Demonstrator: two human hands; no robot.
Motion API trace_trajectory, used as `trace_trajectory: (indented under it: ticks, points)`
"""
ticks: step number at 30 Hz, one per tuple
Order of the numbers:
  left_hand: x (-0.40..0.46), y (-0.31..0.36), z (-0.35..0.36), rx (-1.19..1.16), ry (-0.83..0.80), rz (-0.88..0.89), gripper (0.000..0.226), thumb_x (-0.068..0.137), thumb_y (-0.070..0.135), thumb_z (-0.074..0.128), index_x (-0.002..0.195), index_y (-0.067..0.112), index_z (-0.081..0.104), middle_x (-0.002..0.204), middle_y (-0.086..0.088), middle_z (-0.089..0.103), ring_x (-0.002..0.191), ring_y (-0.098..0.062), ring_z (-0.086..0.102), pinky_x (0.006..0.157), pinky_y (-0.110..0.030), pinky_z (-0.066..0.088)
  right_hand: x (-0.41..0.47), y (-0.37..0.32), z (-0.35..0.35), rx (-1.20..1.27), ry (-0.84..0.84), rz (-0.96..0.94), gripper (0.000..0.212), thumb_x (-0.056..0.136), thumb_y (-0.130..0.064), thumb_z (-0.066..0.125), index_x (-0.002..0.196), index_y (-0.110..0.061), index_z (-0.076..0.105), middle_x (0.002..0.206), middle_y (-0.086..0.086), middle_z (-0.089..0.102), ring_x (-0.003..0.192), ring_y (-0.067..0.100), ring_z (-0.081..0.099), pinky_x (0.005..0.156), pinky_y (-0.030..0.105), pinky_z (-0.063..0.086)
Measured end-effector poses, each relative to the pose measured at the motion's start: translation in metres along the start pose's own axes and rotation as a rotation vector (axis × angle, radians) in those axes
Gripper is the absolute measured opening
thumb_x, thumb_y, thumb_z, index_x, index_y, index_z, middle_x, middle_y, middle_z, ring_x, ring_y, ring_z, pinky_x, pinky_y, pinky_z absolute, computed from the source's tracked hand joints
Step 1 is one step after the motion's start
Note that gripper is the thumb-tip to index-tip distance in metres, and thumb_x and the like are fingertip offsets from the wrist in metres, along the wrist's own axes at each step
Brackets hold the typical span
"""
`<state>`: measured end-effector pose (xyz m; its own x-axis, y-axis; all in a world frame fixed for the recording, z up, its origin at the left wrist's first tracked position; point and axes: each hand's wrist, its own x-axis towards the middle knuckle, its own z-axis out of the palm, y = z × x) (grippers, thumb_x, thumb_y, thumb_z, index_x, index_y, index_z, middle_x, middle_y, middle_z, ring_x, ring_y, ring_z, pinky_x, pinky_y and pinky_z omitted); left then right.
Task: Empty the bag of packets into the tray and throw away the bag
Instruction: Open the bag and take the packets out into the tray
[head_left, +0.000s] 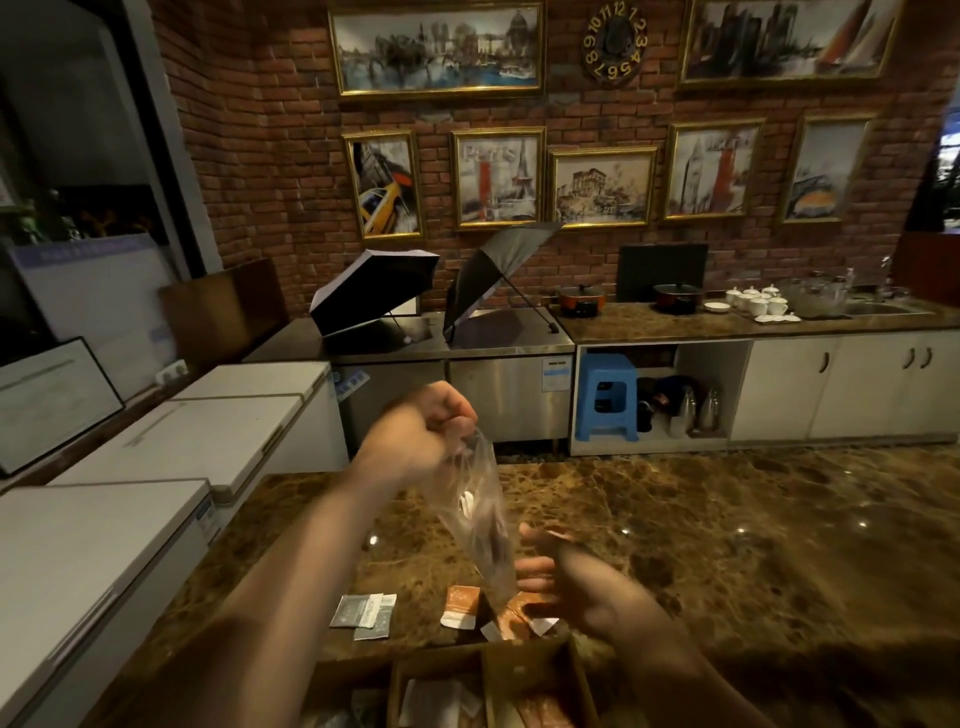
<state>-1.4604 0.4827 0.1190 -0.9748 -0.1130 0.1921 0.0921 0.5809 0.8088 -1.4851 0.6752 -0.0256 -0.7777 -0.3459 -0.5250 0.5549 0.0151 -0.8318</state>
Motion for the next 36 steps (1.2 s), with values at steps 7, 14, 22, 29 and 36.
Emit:
trace_trajectory:
  ticks: [7, 14, 22, 29, 36]
  points:
    - [-0.002, -0.002, -0.013, -0.153, 0.044, 0.017, 0.008, 0.099, 0.007, 0.057, 0.097, 0.011, 0.064, 0.083, -0.002, 0.069, 0.063, -0.008, 0.062, 0.047, -0.018, 0.048, 0.003, 0.0, 0.02, 0.308, -0.207, -0.062, 0.046, 0.086, -0.029, 0.068, 0.122, -0.001, 0.065, 0.114, 0.027, 0.072, 0.107, 0.043, 0.067, 0.101, 0.057, 0.049]
    - [-0.011, -0.031, -0.031, -0.068, 0.057, 0.056, 0.006, 0.098, 0.009, 0.06, 0.1, 0.008, 0.065, 0.091, -0.009, 0.071, 0.075, -0.014, 0.07, 0.056, -0.024, 0.059, -0.004, -0.015, 0.005, 0.149, -0.087, -0.116, 0.052, 0.072, -0.012, 0.084, 0.12, -0.004, 0.066, 0.101, 0.019, 0.078, 0.092, 0.036, 0.075, 0.072, 0.044, 0.061]
    - [-0.017, -0.086, -0.037, -0.021, -0.03, -0.151, 0.03, 0.099, 0.002, 0.051, 0.098, 0.027, 0.067, 0.104, -0.004, 0.073, 0.1, -0.023, 0.07, 0.094, -0.049, 0.057, -0.017, -0.031, -0.002, -0.198, -0.069, -0.245, 0.043, 0.079, -0.015, 0.084, 0.121, -0.018, 0.071, 0.111, 0.007, 0.078, 0.104, 0.025, 0.074, 0.091, 0.044, 0.06]
    - [-0.021, -0.079, -0.002, 0.017, 0.036, 0.032, 0.026, 0.094, 0.008, 0.063, 0.114, 0.024, 0.066, 0.104, 0.003, 0.069, 0.095, -0.013, 0.066, 0.089, -0.032, 0.053, -0.021, -0.039, 0.013, -0.652, 0.02, -0.345, 0.027, 0.084, -0.013, 0.079, 0.11, -0.019, 0.076, 0.105, 0.002, 0.077, 0.097, 0.017, 0.074, 0.083, 0.03, 0.062]
    - [-0.036, -0.082, 0.033, 0.159, -0.376, -0.007, 0.059, 0.084, 0.022, 0.077, 0.128, 0.049, 0.048, 0.12, 0.012, 0.063, 0.103, -0.005, 0.061, 0.073, -0.021, 0.052, -0.028, -0.039, 0.036, -0.993, 0.009, -0.346, 0.037, 0.082, -0.007, 0.078, 0.113, -0.021, 0.064, 0.098, -0.005, 0.066, 0.093, 0.014, 0.064, 0.072, 0.02, 0.051]
